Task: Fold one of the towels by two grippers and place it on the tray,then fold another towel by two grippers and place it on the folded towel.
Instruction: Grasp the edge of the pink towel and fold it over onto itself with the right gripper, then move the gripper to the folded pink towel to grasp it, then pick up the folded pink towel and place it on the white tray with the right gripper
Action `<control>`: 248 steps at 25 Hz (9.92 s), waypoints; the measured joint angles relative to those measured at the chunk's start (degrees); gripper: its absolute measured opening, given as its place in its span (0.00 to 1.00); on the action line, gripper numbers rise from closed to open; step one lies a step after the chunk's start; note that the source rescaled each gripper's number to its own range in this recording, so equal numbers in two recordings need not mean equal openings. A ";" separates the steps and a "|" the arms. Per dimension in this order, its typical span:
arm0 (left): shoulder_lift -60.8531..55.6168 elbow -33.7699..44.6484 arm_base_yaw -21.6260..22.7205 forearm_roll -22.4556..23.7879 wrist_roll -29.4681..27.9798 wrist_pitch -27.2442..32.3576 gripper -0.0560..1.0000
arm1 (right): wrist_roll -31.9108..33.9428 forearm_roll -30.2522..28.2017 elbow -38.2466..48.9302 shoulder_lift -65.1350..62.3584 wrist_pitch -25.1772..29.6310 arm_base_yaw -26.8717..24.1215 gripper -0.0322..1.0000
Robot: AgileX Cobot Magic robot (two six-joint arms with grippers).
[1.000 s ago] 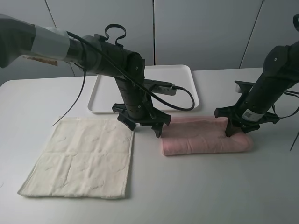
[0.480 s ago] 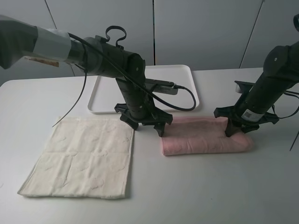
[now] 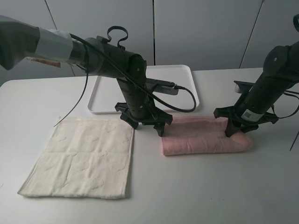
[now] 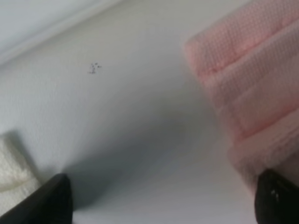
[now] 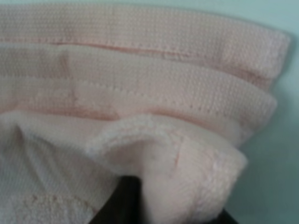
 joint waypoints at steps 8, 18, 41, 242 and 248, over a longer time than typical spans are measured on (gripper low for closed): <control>0.10 0.00 0.00 0.44 0.00 0.00 1.00 | -0.26 0.47 0.00 0.00 0.00 0.13 0.09; 0.10 0.00 0.00 0.79 -0.24 0.00 1.00 | -0.46 1.30 0.77 -2.98 1.50 0.13 0.09; 0.10 0.00 0.00 2.93 -0.87 0.00 1.00 | -11.73 28.56 -0.07 -7.73 11.88 0.13 0.09; -22.36 -2.90 38.40 -3.49 25.51 22.39 1.00 | -20.11 50.62 -61.39 21.72 26.42 12.61 0.15; -22.36 -2.90 39.20 -3.37 25.51 22.28 1.00 | -19.22 43.15 -62.80 27.90 21.22 12.61 0.15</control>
